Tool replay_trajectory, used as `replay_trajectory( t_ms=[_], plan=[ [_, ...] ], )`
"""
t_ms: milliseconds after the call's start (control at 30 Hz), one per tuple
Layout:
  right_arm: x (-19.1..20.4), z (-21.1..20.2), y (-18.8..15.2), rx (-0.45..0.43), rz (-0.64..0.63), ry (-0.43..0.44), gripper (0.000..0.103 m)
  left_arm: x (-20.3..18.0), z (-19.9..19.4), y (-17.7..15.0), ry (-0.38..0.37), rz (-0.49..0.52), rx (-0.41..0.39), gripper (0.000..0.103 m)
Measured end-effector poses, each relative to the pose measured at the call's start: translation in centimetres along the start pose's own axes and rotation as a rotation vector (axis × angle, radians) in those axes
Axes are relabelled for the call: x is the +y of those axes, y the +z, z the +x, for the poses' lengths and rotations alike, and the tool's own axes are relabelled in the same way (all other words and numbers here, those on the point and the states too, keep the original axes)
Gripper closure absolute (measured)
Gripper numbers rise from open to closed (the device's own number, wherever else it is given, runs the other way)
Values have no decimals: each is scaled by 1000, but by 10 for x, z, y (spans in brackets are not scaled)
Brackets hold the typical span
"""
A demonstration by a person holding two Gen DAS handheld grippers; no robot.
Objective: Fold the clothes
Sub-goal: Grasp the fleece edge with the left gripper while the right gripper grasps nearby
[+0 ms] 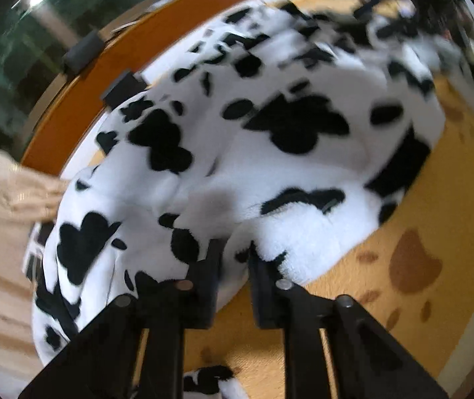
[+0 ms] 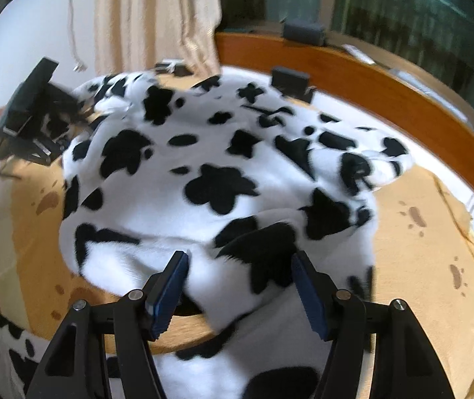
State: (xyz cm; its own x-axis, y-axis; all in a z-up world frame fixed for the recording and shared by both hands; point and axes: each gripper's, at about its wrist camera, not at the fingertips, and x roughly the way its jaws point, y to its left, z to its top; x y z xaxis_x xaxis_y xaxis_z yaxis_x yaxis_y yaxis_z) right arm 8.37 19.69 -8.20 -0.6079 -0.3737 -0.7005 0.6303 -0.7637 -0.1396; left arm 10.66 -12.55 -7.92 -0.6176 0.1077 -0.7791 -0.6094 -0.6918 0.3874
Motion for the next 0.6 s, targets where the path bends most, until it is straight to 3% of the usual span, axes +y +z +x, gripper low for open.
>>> replay_trajectory(
  t_ms=[133,233,600],
  plan=[
    [3,-9,0,-53,-91,-92,37,23,-20,2,0,-176,-104,93],
    [17,-18,-5,-106,-236,-76,37,43,-43,8,21,-291,-218,94],
    [68,-33,-23,-148,-607,-32,37,56,-44,33,67,-291,-278,94]
  ],
)
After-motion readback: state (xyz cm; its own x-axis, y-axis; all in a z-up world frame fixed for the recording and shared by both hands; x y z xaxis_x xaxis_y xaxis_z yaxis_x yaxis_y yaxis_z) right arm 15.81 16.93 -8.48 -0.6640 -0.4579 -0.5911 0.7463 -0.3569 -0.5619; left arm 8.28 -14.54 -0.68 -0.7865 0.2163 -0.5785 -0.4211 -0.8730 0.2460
